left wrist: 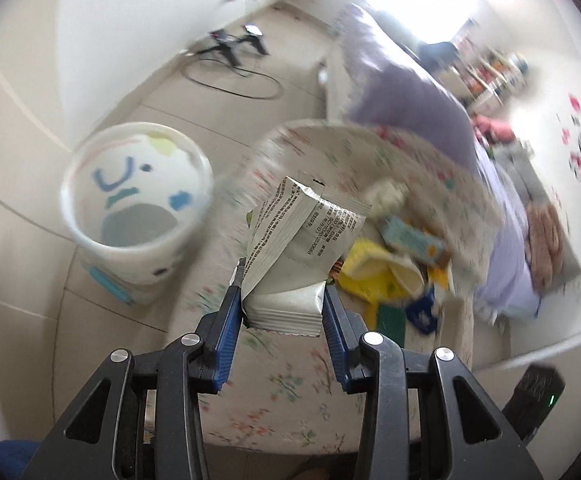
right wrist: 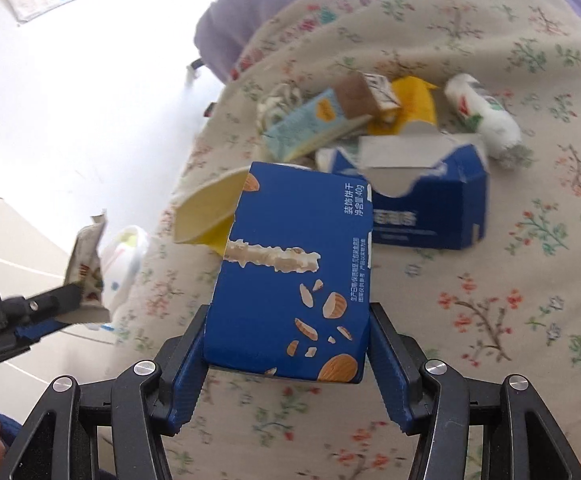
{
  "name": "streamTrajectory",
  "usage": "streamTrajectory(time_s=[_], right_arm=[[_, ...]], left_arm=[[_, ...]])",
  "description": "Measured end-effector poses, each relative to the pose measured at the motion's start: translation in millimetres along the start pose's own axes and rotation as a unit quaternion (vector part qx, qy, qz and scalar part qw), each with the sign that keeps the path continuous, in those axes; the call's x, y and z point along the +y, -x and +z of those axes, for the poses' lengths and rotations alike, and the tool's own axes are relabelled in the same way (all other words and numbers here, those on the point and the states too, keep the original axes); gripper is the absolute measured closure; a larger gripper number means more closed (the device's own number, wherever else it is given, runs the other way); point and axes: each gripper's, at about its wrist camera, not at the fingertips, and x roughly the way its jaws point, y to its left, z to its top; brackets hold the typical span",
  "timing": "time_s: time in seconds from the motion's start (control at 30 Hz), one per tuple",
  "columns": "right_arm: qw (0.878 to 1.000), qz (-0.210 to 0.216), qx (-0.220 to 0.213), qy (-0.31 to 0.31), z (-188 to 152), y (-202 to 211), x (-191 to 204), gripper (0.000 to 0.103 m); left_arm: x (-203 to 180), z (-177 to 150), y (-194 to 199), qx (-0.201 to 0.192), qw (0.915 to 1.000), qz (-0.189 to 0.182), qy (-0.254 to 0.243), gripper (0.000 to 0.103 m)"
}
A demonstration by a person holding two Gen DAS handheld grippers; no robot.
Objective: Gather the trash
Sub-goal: 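Carry napkins and biscuit box to the white bucket and release both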
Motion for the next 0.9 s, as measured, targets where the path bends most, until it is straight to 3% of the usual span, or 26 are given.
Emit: streamTrajectory(time_s=[0.1,0.17,0.33,0.57,0.73,0.9], right_arm=[[1.0,0.024,0.005,0.017,8.5,-1.6,22.2,0.039],[0.998,0.041,0.006,0.04,16.1,-6.5,45.6,0.039],[0.992,0.094,0.032,0.078,39.9,-48.7,113.5,0.039],[0.972,0.145,0.112,0.145,52.5,-151.9,206.1,0.039],[0.963,0.152,0.162,0.155,50.3,-220.6,233.6,0.039],[0.962,0.14,0.172,0.158,53.0,-270.7,251.4,0.038]], left_arm=[[30.6,30.0,9.8,0.002,0.9987,0.006,0.05,0.061],[46.3,52.8,12.1,-0.001,0.9973,0.029,0.068,0.061],[82.8,97.3,-2.9,0.003,0.9929,0.067,0.098,0.061],[128.7,112.7,-33.1,0.025,0.9879,0.065,0.139,0.061],[138.1,121.3,-34.5,0.006,0.9859,0.077,0.148,0.053],[141.5,123.8,-33.3,0.001,0.9855,0.067,0.156,0.052]])
